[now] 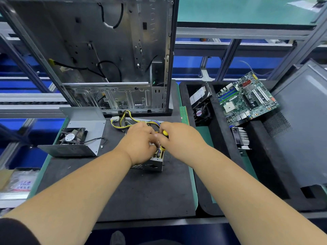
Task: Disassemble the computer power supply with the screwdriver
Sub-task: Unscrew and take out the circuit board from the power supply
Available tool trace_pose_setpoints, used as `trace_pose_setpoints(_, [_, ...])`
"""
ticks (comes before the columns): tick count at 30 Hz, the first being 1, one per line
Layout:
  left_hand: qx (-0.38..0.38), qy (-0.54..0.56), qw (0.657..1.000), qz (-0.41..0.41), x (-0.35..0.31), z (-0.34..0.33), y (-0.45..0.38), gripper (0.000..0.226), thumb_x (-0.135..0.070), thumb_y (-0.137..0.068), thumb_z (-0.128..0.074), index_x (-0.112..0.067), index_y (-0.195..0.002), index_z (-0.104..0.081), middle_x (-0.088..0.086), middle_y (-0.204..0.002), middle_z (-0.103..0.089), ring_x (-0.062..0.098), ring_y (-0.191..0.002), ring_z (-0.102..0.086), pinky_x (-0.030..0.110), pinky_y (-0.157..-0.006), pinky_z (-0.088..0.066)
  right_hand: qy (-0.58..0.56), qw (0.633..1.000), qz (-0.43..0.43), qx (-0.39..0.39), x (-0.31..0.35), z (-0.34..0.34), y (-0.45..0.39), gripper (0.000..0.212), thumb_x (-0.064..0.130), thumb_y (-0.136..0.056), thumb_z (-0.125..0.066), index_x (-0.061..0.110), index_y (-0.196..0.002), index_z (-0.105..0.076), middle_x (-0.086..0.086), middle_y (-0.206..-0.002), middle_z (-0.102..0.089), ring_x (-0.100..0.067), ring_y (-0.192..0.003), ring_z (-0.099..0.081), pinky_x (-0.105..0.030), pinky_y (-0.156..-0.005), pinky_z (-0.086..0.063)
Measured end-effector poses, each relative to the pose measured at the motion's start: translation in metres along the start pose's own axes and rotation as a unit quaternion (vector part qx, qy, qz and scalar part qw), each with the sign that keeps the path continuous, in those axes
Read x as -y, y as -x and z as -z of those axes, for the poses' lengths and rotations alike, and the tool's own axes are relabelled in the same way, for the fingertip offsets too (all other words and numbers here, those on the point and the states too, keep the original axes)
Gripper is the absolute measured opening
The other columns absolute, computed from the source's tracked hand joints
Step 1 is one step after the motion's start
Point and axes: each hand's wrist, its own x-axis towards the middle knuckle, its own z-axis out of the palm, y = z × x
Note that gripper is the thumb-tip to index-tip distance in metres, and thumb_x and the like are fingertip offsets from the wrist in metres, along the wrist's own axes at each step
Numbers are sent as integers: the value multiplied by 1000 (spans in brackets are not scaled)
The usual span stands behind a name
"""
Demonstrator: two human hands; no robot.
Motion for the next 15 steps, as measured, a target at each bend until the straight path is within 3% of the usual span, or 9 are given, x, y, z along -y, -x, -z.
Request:
trace_pose_setpoints(2, [10, -26, 1000, -2, 2, -1, -1, 34, -27, -73, -46, -21, -83, -78, -12, -91, -66, 23, -98, -44, 33, -89, -29, -42, 999, -1, -4, 1, 0, 1, 13, 36, -95, -51, 24, -92, -46, 3, -86, -54, -25, -83, -52, -33, -62, -34])
trace_pose_setpoints(5, [6, -23, 1000, 4, 5, -4, -1, 22, -24, -80, -58, -24, -84, -79, -13, -93, -66, 20, -99, -42, 31, -88, -26, -68, 998, -5, -14, 2, 0, 3, 13, 27, -88, -54, 22, -97, -47, 1, -93, -56, -26, -81, -50, -34, -60, -31])
trace_pose_setpoints(8, [-2, -21, 1000, 1, 6, -6, -1, 16, -19, -81, -64, -24, -85, -78, -14, -92, -64, 16, -97, -38, 29, -89, -24, -23, 1000, -5, -16, 1, -2, 5, 17, 35, -90, -50, 20, -98, -50, 0, -95, -58, -27, -85, -53, -34, -60, -32])
trace_pose_setpoints(11, [-9, -18, 1000, 12, 4, -4, -1, 16, -20, -77, -60, -18, -84, -74, -14, -80, -51, 20, -98, -42, 30, -88, -28, 29, 999, -17, -21, -1, -3, 6, 36, 56, -96, -42, 21, -93, -54, 3, -86, -58, -24, -82, -56, -33, -59, -38])
trace_pose_setpoints(15, [25, -31, 999, 2, 3, -2, -1, 41, -28, -72, -41, -28, -89, -78, -14, -92, -61, 20, -102, -41, 31, -91, -27, 40, 999, -35, -2, -2, -1, 2, 34, 52, -100, -40, 20, -99, -53, 2, -81, -56, -27, -78, -53, -33, -57, -32])
